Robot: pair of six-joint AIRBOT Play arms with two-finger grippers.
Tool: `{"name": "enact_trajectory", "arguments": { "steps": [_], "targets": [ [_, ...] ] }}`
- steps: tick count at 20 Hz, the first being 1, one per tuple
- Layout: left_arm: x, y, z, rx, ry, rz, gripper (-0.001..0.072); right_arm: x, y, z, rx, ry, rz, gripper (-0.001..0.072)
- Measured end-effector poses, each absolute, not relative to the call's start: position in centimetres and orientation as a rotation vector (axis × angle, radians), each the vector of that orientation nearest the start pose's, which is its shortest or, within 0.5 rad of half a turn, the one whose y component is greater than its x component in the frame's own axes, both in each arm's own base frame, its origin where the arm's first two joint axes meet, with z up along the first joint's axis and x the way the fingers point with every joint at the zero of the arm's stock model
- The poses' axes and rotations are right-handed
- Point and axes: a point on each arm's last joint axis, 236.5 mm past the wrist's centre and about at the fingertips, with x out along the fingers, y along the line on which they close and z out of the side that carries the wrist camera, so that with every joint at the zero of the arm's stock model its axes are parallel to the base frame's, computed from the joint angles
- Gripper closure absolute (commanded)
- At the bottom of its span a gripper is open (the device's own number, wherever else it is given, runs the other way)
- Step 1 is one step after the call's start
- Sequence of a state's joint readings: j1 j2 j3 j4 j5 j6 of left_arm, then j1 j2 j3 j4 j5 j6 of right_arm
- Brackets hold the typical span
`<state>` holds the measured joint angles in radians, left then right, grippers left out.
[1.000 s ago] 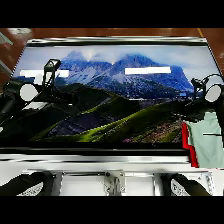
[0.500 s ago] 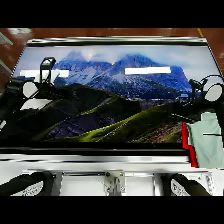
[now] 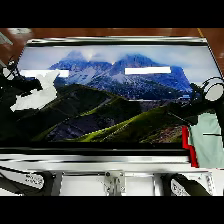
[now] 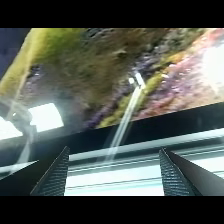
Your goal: Fold the shirts.
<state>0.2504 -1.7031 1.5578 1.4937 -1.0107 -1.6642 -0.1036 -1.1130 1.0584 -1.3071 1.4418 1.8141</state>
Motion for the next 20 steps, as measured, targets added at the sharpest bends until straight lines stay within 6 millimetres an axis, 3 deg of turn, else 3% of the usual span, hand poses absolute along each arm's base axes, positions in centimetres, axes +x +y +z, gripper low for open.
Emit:
{"name": "enact_trajectory", "arguments": {
  "steps": [5, 8, 12, 13, 15, 17, 20],
  "targets": [
    [51.9, 13.0, -6.7, -0.359, 1.200, 0.240, -0.0012, 29.4, 3.5, 2.7, 0.527, 1.487, -0.080, 0.0038],
    [51.8, 13.3, -8.8, -0.371, 1.241, 0.240, 0.0677, 29.4, 3.6, 2.7, 0.535, 1.484, -0.083, 0.0038],
    [51.8, 12.7, -9.1, -0.399, 1.260, 0.221, 0.0676, 29.6, 3.6, 2.8, 0.544, 1.476, -0.083, 0.0039],
    [52.0, 12.5, -8.4, -0.411, 1.253, 0.213, 0.0676, 29.7, 3.7, 2.8, 0.548, 1.475, -0.080, 0.0048],
    [53.2, 11.2, -5.2, -0.440, 1.189, 0.168, 0.0676, 29.7, 4.0, 2.9, 0.559, 1.474, -0.071, 0.0293],
    [54.3, 8.8, -0.3, -0.449, 1.102, 0.081, 0.0676, 29.7, 4.2, 2.9, 0.565, 1.474, -0.067, 0.0324],
    [54.5, 3.4, 9.5, -0.384, 0.938, -0.085, 0.0676, 29.9, 4.7, 4.0, 0.559, 1.453, -0.024, 0.0324]
  ]
}}
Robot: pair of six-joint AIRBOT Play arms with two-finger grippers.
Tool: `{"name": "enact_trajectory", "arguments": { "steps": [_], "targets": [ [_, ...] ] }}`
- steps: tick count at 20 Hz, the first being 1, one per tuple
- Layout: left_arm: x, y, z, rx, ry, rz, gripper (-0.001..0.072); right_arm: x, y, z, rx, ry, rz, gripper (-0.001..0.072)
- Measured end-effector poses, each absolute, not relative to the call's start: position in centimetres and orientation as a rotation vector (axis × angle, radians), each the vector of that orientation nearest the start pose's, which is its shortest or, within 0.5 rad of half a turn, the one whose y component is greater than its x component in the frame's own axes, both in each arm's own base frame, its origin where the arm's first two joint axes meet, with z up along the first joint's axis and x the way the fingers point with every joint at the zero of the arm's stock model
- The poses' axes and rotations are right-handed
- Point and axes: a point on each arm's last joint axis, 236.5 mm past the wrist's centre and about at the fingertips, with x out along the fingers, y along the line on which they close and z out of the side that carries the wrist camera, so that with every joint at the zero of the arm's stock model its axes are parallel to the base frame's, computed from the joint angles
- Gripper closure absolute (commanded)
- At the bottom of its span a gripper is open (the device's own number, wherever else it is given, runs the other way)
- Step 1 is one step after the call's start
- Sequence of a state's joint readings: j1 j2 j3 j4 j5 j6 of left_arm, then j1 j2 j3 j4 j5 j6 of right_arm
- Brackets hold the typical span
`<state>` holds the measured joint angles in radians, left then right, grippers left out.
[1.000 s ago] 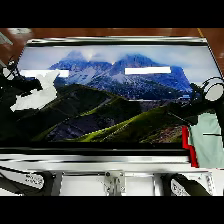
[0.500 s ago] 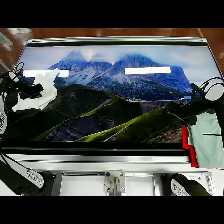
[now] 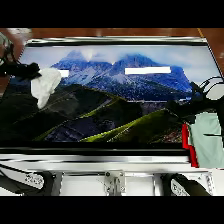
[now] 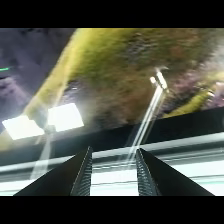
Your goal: Fold the shirts.
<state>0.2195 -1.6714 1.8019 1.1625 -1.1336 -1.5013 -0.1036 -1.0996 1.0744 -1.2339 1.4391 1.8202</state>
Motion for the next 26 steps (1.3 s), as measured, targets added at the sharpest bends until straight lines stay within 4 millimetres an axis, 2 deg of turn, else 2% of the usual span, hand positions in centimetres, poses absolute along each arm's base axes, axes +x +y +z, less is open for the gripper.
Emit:
{"name": "enact_trajectory", "arguments": {
  "steps": [2, 3, 4, 6, 8, 10, 11, 14, 15, 18, 19, 20, 21, 22, 24, 26],
  "targets": [
    [52.8, -0.5, 16.1, -0.316, 0.835, -0.185, 0.0676, 30.1, 4.9, 5.6, 0.537, 1.413, 0.010, 0.0321],
    [51.5, -2.6, 19.1, -0.281, 0.793, -0.235, 0.0676, 30.2, 4.9, 6.7, 0.526, 1.385, 0.027, 0.0252],
    [50.0, -4.8, 21.4, -0.250, 0.763, -0.287, 0.0676, 30.2, 5.0, 7.8, 0.513, 1.359, 0.041, 0.0137],
    [46.7, -9.5, 24.7, -0.189, 0.736, -0.400, 0.0675, 30.1, 5.1, 9.8, 0.490, 1.300, 0.069, 0.0133],
    [43.6, -14.3, 25.5, -0.137, 0.761, -0.514, 0.0675, 29.6, 5.3, 11.2, 0.461, 1.266, 0.098, 0.0133],
    [40.4, -19.5, 24.3, -0.096, 0.820, -0.636, 0.0675, 28.7, 5.3, 11.8, 0.424, 1.269, 0.124, 0.0133],
    [38.7, -22.1, 23.0, -0.076, 0.865, -0.696, 0.0675, 28.3, 5.2, 11.9, 0.403, 1.277, 0.131, 0.0133],
    [34.0, -28.6, 17.4, -0.031, 1.015, -0.826, 0.0675, 27.5, 4.6, 11.7, 0.335, 1.297, 0.142, 0.0133],
    [32.5, -30.4, 15.0, -0.028, 1.068, -0.849, 0.0676, 27.3, 4.4, 11.7, 0.315, 1.300, 0.140, 0.0133],
    [29.5, -34.1, 7.8, -0.017, 1.207, -0.862, 0.0660, 27.0, 3.7, 10.9, 0.276, 1.315, 0.129, 0.0133],
    [28.6, -35.0, 5.4, -0.015, 1.260, -0.857, 0.0501, 27.0, 3.6, 10.4, 0.270, 1.319, 0.127, 0.0133],
    [27.8, -35.7, 3.5, -0.025, 1.307, -0.853, 0.0198, 26.9, 3.5, 9.8, 0.269, 1.329, 0.122, 0.0133],
    [27.4, -36.2, 2.0, -0.043, 1.342, -0.845, 0.0009, 26.8, 3.4, 9.0, 0.268, 1.339, 0.120, 0.0124],
    [27.1, -36.6, 0.9, -0.071, 1.380, -0.836, 0.0008, 26.8, 3.4, 8.1, 0.268, 1.346, 0.117, 0.0049],
    [27.7, -36.6, 0.2, -0.137, 1.416, -0.820, 0.0008, 26.8, 2.9, 6.5, 0.252, 1.354, 0.103, 0.0036],
    [29.6, -34.8, 0.7, -0.191, 1.437, -0.783, 0.0008, 26.8, 1.8, 5.1, 0.219, 1.359, 0.065, 0.0036]
  ]
}}
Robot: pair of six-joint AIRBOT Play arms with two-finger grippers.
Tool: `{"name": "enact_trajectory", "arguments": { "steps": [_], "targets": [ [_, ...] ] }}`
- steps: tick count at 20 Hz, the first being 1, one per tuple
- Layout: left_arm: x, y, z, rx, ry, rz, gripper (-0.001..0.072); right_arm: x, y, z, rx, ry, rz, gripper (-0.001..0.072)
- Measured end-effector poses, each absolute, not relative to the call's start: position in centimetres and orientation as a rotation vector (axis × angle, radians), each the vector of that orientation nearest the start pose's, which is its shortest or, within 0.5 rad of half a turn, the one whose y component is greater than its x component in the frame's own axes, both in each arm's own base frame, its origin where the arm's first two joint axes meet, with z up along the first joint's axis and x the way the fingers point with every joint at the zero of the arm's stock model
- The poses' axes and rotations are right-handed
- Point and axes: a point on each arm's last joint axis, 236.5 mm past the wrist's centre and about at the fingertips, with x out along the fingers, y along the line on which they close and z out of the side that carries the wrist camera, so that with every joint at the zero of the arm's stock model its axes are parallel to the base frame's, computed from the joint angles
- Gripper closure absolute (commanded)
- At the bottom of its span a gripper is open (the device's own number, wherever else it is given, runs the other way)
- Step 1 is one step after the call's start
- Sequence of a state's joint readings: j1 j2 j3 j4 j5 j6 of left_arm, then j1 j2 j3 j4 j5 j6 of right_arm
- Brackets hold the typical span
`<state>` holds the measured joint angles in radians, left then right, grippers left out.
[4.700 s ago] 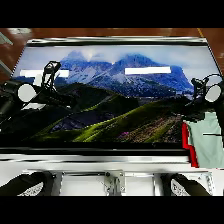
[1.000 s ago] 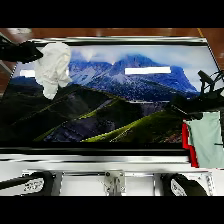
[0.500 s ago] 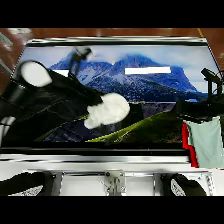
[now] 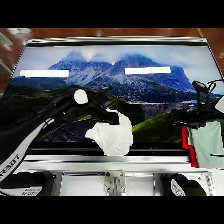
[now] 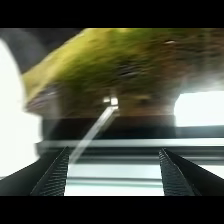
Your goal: Fold the shirts.
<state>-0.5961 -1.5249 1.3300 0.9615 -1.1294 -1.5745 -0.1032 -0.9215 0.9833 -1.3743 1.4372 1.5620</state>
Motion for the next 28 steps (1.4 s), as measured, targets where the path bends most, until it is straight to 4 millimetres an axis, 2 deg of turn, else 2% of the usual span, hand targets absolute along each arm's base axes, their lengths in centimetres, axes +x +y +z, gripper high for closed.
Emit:
{"name": "enact_trajectory", "arguments": {
  "steps": [1, 4, 5, 7, 8, 11, 14, 18, 22, 23, 26, 27, 28],
  "targets": [
    [30.4, -33.5, 1.2, -0.218, 1.451, -0.771, 0.0008, 26.8, 1.2, 4.7, 0.197, 1.362, 0.043, 0.0036],
    [33.0, -26.9, 2.8, -0.286, 1.481, -0.696, 0.0009, 25.9, -0.8, 3.6, 0.149, 1.398, -0.014, 0.0036],
    [33.3, -24.6, 3.1, -0.311, 1.493, -0.664, 0.0009, 25.6, -1.4, 3.3, 0.153, 1.410, -0.028, 0.0037],
    [32.9, -20.4, 2.9, -0.359, 1.530, -0.599, 0.0008, 24.8, -1.4, 2.3, 0.211, 1.438, -0.014, 0.0036],
    [32.2, -18.7, 2.3, -0.384, 1.557, -0.569, 0.0008, 24.4, -0.6, 1.6, 0.265, 1.453, 0.021, 0.0037],
    [28.9, -16.1, -1.0, -0.442, 1.662, -0.510, 0.0008, 23.4, 2.5, -0.3, 0.426, 1.474, 0.134, 0.0036],
    [26.6, -15.8, -4.5, -0.469, 1.709, -0.460, 0.0008, 22.6, 5.3, -2.5, 0.513, 1.485, 0.202, 0.0036],
    [25.6, -17.2, -7.9, -0.436, 1.695, -0.434, 0.0010, 22.6, 8.7, -3.9, 0.526, 1.468, 0.273, 0.0036],
    [25.1, -19.1, -10.0, -0.396, 1.687, -0.455, 0.0011, 23.7, 12.6, -4.4, 0.545, 1.429, 0.338, 0.0037],
    [25.0, -19.5, -10.3, -0.390, 1.688, -0.462, 0.0034, 23.7, 13.6, -4.8, 0.552, 1.437, 0.355, 0.0036],
    [25.5, -20.5, -10.9, -0.407, 1.664, -0.473, 0.0039, 23.3, 16.5, -6.3, 0.567, 1.488, 0.396, 0.0037],
    [25.7, -20.9, -11.0, -0.422, 1.657, -0.480, 0.0167, 23.1, 17.3, -6.8, 0.567, 1.503, 0.405, 0.0037],
    [26.1, -21.2, -11.2, -0.430, 1.640, -0.482, 0.0395, 23.0, 17.9, -7.3, 0.565, 1.514, 0.410, 0.0036]
  ]
}}
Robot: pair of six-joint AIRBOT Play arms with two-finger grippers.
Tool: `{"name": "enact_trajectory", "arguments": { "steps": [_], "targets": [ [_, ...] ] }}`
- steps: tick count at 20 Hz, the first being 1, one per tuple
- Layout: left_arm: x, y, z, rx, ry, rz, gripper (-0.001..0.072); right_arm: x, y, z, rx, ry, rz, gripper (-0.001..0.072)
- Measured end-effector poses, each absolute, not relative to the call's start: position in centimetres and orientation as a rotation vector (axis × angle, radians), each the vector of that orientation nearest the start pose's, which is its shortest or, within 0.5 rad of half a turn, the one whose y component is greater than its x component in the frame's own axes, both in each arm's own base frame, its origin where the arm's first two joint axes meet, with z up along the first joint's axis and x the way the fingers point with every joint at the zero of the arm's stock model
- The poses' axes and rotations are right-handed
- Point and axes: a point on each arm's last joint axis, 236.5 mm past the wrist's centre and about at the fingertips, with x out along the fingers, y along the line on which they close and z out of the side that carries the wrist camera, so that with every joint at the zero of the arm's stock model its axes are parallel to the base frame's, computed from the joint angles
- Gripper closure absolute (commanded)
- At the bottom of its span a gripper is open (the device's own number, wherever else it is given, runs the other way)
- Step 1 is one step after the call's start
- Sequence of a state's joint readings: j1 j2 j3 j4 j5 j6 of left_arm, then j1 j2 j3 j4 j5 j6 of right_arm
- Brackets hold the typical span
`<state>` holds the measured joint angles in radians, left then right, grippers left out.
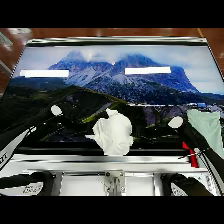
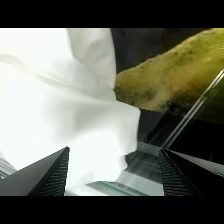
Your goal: Fold the shirts.
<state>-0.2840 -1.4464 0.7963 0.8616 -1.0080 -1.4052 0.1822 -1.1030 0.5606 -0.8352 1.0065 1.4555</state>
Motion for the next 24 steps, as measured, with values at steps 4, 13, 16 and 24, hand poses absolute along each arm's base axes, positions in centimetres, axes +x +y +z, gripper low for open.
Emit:
{"name": "enact_trajectory", "arguments": {
  "steps": [4, 13, 16, 24],
  "targets": [
    [26.6, -21.8, -11.6, -0.446, 1.615, -0.502, 0.0674, 22.9, 19.1, -8.6, 0.573, 1.537, 0.406, 0.0037],
    [27.2, -22.4, -11.0, -0.432, 1.570, -0.553, 0.0675, 23.1, 20.9, -9.4, 0.670, 1.567, 0.415, 0.0653],
    [27.6, -22.4, -9.8, -0.419, 1.528, -0.578, 0.0675, 23.5, 21.2, -8.4, 0.629, 1.528, 0.482, 0.0653],
    [32.6, -20.3, 6.1, -0.313, 1.052, -0.711, 0.0675, 29.0, 19.8, 6.1, 0.275, 1.112, 0.638, 0.0653]
  ]
}}
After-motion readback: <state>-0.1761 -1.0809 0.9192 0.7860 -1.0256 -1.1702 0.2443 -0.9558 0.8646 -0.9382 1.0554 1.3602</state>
